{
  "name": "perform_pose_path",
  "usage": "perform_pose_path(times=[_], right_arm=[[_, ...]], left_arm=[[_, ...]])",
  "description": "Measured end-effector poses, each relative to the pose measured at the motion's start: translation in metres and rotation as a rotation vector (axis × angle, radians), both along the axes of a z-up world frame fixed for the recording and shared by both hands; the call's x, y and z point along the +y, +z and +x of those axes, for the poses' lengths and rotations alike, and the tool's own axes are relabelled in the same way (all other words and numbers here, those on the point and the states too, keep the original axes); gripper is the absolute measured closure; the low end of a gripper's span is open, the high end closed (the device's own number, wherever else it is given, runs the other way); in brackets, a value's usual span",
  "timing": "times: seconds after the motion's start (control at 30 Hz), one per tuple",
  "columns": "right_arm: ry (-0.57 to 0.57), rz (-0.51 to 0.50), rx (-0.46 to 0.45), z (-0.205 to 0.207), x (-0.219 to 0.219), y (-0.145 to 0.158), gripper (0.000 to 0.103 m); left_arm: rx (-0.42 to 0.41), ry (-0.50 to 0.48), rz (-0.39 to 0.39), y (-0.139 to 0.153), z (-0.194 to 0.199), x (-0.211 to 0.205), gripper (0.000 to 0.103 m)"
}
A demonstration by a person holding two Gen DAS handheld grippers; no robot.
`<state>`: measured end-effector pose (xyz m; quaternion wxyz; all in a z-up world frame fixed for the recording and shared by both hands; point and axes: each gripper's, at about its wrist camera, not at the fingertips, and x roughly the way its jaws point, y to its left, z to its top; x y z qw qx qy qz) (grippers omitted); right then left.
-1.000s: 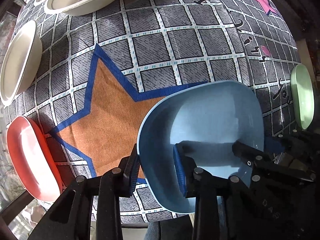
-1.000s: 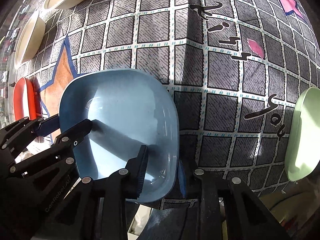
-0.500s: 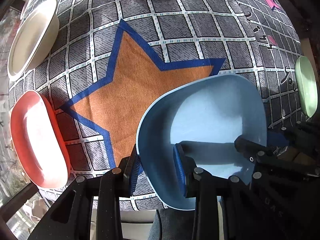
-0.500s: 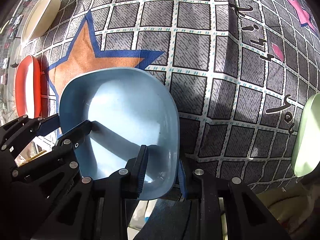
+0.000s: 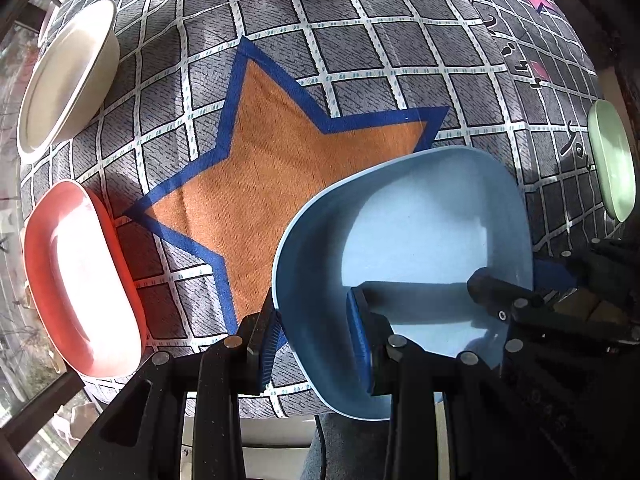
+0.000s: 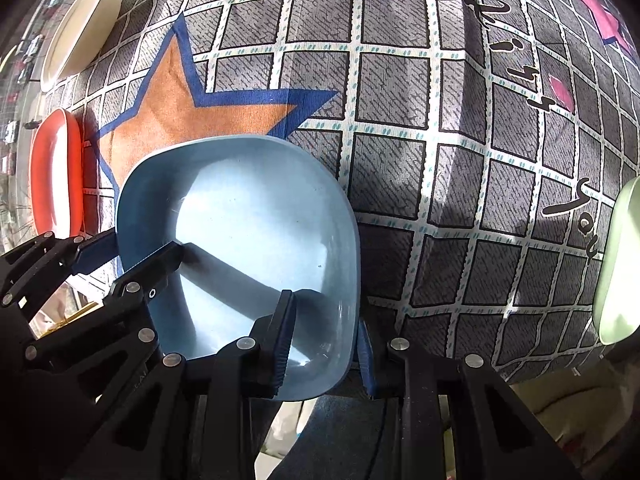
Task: Organize plates and bowls
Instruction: 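Lift the blue plate with both grippers and carry it over the pink plate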
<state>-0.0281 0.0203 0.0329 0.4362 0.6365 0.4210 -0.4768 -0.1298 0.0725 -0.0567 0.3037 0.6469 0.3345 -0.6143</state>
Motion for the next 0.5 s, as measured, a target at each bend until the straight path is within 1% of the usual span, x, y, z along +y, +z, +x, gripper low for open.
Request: perform_pose_path(times=[0.2,0.3,0.5], right_arm=[[0.025,-0.008,-0.003,0.012,-0.001,0.007,0.072],[0.029,-0.019,-0.011,0.013,-0.006,0.018,0.072],[0.060,-0.058,-0.008,0.029,-0.007,0.036,0.072]], left_arm=[[0.000,-0.002,-0.010,0.013,0.015,0.008,0.067],[0.003,0.009,-0.018,0.019,0.024,0.010,0.067],[0.010,0.040,-0.053,0.034,0.043,0.006,0.067]])
